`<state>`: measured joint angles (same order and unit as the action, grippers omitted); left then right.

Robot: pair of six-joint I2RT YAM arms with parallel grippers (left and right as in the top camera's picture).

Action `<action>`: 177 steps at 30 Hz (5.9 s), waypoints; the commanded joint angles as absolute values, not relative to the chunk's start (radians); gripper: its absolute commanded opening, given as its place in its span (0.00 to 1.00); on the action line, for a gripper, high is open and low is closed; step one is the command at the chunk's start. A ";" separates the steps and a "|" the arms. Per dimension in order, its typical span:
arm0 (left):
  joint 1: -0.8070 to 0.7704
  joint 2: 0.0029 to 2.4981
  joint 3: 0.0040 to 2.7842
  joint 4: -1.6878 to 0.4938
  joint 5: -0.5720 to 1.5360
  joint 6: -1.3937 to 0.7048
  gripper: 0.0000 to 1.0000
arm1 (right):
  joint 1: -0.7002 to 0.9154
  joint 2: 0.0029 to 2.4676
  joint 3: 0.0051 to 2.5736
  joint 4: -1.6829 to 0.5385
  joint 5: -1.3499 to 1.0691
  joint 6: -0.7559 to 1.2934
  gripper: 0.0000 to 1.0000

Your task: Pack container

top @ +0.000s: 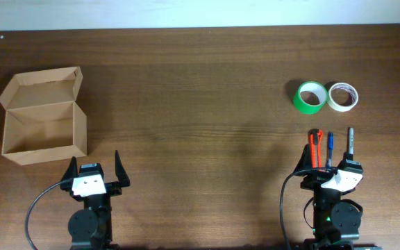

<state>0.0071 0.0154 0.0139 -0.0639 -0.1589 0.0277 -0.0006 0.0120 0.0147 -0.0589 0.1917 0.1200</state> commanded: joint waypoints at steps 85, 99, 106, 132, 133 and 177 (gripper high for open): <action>0.010 0.823 0.799 -0.184 -0.179 0.201 1.00 | -0.009 0.450 0.544 -0.233 0.187 0.255 0.99; 0.136 1.519 1.628 -0.585 0.038 0.241 1.00 | -0.292 1.409 1.646 -0.810 0.146 0.078 0.99; 0.191 1.539 1.633 -0.581 0.027 0.241 1.00 | -0.517 1.692 1.912 -0.897 -0.019 0.078 0.99; 0.194 1.584 1.604 -1.056 -0.024 0.162 0.89 | -0.642 1.855 1.921 -0.937 -0.030 0.078 1.00; 0.196 1.595 1.604 -1.077 -0.094 0.075 0.89 | -0.642 1.855 1.921 -0.941 -0.030 0.078 0.99; 0.085 2.118 2.109 -1.431 0.005 -0.030 0.02 | -0.642 1.855 1.921 -0.981 -0.035 0.085 0.99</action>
